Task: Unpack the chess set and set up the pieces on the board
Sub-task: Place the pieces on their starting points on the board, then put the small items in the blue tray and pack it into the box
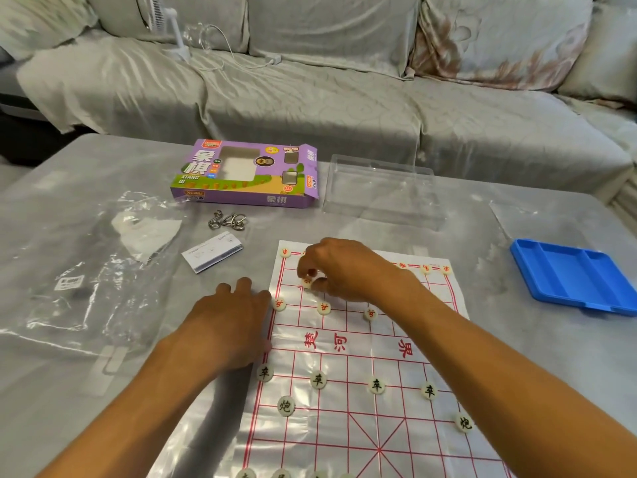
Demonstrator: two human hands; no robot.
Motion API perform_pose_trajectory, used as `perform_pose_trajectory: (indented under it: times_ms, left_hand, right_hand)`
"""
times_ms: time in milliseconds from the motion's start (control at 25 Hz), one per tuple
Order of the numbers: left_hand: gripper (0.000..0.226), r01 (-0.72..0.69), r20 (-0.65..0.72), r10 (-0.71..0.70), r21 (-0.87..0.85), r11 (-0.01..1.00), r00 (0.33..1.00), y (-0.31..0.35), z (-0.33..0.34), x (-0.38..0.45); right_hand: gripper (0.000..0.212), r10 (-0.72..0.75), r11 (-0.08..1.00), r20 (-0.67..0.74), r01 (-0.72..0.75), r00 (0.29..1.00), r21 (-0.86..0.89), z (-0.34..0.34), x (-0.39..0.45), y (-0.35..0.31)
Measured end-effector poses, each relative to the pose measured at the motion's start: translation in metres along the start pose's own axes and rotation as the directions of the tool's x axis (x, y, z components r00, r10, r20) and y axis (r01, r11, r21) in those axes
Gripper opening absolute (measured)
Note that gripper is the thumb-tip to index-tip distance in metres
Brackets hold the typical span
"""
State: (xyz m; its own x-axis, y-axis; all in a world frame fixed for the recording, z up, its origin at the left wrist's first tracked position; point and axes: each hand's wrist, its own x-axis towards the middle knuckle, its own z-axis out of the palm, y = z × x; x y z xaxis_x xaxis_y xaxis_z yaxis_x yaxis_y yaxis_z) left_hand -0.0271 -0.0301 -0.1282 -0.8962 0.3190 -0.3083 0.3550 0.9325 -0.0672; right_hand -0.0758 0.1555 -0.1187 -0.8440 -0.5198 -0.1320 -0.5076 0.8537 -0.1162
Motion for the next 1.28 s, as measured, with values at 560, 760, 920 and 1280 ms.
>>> perform_pose_trajectory:
  times_ms: [560,760,920,1280]
  left_hand:
    - [0.061,-0.008,0.073,0.01,-0.02,1.0,0.997,-0.006,-0.008,-0.002]
    - [0.03,0.07,-0.016,-0.078,-0.299,0.952,0.997,-0.03,-0.011,0.005]
    - [0.042,0.111,-0.319,-0.258,-0.415,0.903,0.912,-0.045,-0.001,0.027]
    - [0.026,0.297,-0.219,-0.435,-0.468,0.832,0.873,-0.077,0.004,0.067]
  right_hand:
    - [0.04,0.069,0.995,0.026,-0.071,0.997,0.069,0.0,-0.001,-0.008]
    - [0.035,0.195,0.974,-0.102,-0.179,0.976,0.141,-0.015,-0.078,-0.009]
    - [0.031,0.334,0.933,-0.116,-0.312,0.935,0.178,-0.01,-0.141,0.003]
    - [0.031,0.416,0.898,-0.148,-0.379,0.897,0.226,0.006,-0.161,0.012]
